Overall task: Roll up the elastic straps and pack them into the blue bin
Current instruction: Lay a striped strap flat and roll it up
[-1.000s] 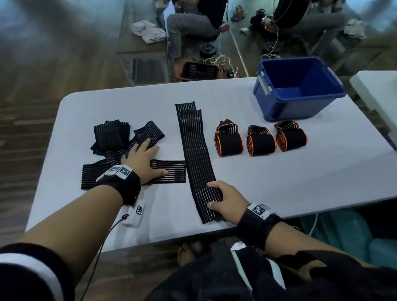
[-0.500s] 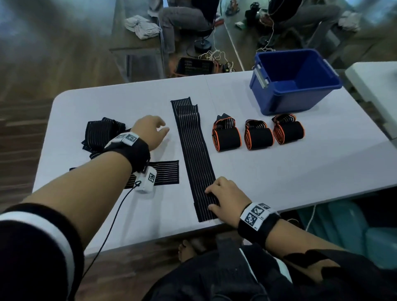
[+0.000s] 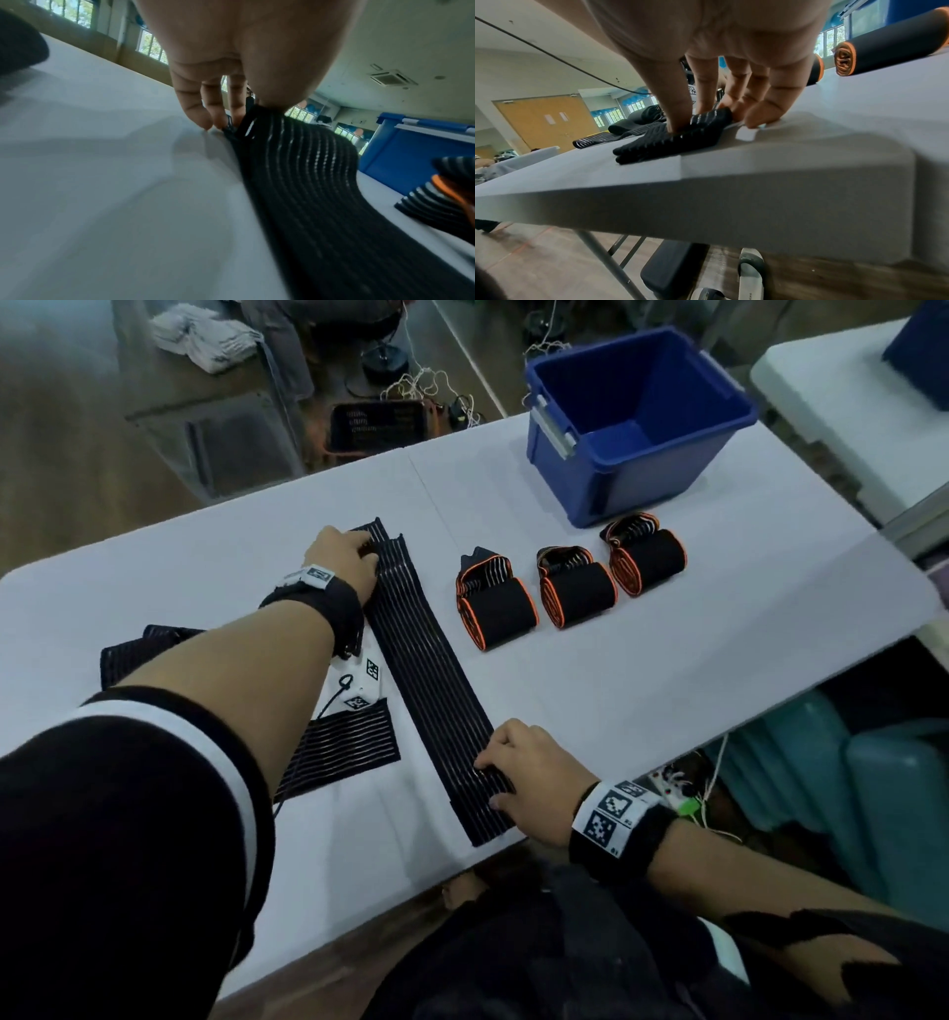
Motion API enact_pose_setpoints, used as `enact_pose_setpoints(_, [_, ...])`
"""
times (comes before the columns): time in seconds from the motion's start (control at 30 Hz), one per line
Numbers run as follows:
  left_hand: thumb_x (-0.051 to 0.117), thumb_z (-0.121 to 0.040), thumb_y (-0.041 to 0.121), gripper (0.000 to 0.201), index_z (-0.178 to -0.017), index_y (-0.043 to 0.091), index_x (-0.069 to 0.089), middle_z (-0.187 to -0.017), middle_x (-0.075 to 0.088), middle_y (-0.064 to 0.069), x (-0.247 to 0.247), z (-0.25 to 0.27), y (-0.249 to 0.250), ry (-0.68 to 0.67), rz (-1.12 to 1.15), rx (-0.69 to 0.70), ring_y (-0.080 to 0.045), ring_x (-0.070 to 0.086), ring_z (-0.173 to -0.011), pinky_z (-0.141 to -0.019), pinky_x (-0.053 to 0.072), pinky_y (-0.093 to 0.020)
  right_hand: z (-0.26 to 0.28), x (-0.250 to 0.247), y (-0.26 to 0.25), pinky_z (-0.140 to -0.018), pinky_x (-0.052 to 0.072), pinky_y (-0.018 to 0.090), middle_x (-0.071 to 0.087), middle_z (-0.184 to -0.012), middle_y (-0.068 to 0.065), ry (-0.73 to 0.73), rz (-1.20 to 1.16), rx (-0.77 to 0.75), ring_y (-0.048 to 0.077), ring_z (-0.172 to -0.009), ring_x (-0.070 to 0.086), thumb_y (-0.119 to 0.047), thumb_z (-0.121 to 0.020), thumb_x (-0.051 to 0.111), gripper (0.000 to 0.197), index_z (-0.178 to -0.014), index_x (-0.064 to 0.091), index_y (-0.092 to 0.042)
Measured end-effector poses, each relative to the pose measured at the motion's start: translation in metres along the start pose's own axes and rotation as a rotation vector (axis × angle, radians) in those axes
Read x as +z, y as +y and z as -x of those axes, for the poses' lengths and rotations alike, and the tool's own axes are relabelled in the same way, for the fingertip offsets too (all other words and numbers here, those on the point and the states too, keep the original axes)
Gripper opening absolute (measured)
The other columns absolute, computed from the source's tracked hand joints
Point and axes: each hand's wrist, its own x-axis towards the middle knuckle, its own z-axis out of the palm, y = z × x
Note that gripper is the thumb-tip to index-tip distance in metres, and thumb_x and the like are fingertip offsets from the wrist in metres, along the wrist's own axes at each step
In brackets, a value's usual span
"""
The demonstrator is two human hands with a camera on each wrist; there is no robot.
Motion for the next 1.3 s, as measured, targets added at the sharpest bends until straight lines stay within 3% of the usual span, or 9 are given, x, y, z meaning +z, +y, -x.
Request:
enact_pose_setpoints(0.1, [0.069, -0.090, 0.040, 0.043, -0.131, 0.024, 0.065, -0.135, 0.056, -0.011, 0.002, -0.013, -0.005, -0.002, -0.019, -0.044, -0.036, 0.060, -0.117, -0.103, 0.050, -0.044, -0.003, -0.002, 0.001, -0.104, 0.042, 0.027, 0.041, -0.130, -0.008, -0.019, -0.027, 0.012, 0.014, -0.119, 0.041, -0.028, -0.088, 0.072, 0.045, -0.132, 0.058, -0.026])
enact_pose_setpoints(0.23, [0.074, -0.087, 0.037, 0.022, -0.093, 0.016, 0.074, -0.110, 0.066, -0.010, -0.002, -0.029, -0.011, 0.023, -0.016, -0.016, -0.031, 0.066, -0.093, -0.082, 0.054, -0.037, -0.007, -0.006, 0.004, -0.103, 0.041, 0.025, 0.040, -0.127, -0.011, -0.047, -0.056, 0.026, 0.011, -0.118, 0.041, -0.030, -0.087, 0.073, 0.044, -0.128, 0.059, -0.029])
enact_pose_setpoints(0.3, [0.072, -0.089, 0.033, 0.020, -0.088, 0.013, 0.071, -0.099, 0.069, -0.008, -0.006, -0.034, -0.013, 0.045, -0.003, -0.020, -0.030, 0.066, -0.090, -0.077, 0.050, -0.033, -0.008, -0.006, 0.005, -0.101, 0.040, 0.024, 0.040, -0.126, -0.012, -0.057, -0.070, 0.032, 0.011, -0.117, 0.040, -0.030, -0.086, 0.074, 0.044, -0.127, 0.059, -0.029])
enact_pose_setpoints(0.63, [0.068, -0.090, 0.031, 0.015, -0.091, 0.016, 0.067, -0.104, 0.071, -0.008, -0.014, -0.044, -0.018, 0.086, 0.015, -0.090, -0.029, 0.064, -0.098, -0.083, 0.049, -0.035, -0.010, -0.008, 0.011, -0.099, 0.044, 0.029, 0.039, -0.122, -0.015, -0.073, -0.110, 0.007, 0.008, -0.114, 0.039, -0.035, -0.085, 0.074, 0.041, -0.122, 0.057, -0.034])
enact_pose_setpoints(0.8, [0.068, -0.084, 0.044, 0.040, -0.116, 0.021, 0.060, -0.128, 0.056, -0.011, -0.020, -0.028, -0.016, 0.148, 0.118, -0.114, -0.031, 0.062, -0.106, -0.093, 0.051, -0.039, -0.010, -0.012, 0.020, -0.098, 0.041, 0.025, 0.039, -0.119, -0.016, -0.111, -0.158, -0.048, 0.006, -0.112, 0.040, -0.039, -0.079, 0.078, 0.047, -0.122, 0.059, -0.037])
enact_pose_setpoints(0.93, [0.064, -0.090, 0.038, 0.029, -0.111, 0.019, 0.062, -0.118, 0.060, -0.009, -0.032, 0.023, -0.004, 0.244, 0.121, 0.053, -0.018, 0.057, -0.098, -0.086, 0.039, -0.026, -0.011, -0.022, 0.026, -0.088, 0.042, 0.018, 0.041, -0.121, -0.016, -0.157, -0.219, -0.078, 0.005, -0.105, 0.049, -0.029, -0.080, 0.079, 0.052, -0.126, 0.056, -0.033])
enact_pose_setpoints(1.0, [0.065, -0.090, 0.035, 0.019, -0.101, 0.019, 0.065, -0.103, 0.066, -0.002, -0.035, 0.063, 0.003, 0.225, 0.158, 0.130, -0.012, 0.055, -0.085, -0.079, 0.041, -0.028, -0.011, -0.026, 0.029, -0.086, 0.048, 0.021, 0.042, -0.121, -0.014, -0.160, -0.219, -0.109, 0.007, -0.100, 0.053, -0.024, -0.081, 0.079, 0.051, -0.126, 0.055, -0.030])
enact_pose_setpoints(1.17, [0.070, -0.089, 0.035, 0.015, -0.082, 0.024, 0.064, -0.079, 0.061, 0.012, -0.017, 0.186, 0.020, 0.024, 0.199, 0.222, -0.007, 0.057, -0.069, -0.068, 0.046, -0.026, -0.013, -0.025, 0.040, -0.088, 0.046, 0.022, 0.040, -0.113, -0.014, -0.196, -0.128, -0.241, 0.003, -0.094, 0.048, -0.026, -0.080, 0.078, 0.041, -0.115, 0.056, -0.028])
enact_pose_setpoints(1.3, [0.078, -0.080, 0.045, 0.024, -0.088, 0.024, 0.069, -0.089, 0.061, 0.011, 0.027, 0.271, 0.022, -0.132, 0.203, 0.218, -0.005, 0.057, -0.079, -0.073, 0.046, -0.021, -0.013, -0.025, 0.045, -0.094, 0.043, 0.023, 0.040, -0.121, -0.008, -0.258, 0.041, -0.349, 0.010, -0.105, 0.046, -0.035, -0.078, 0.080, 0.053, -0.123, 0.055, -0.024])
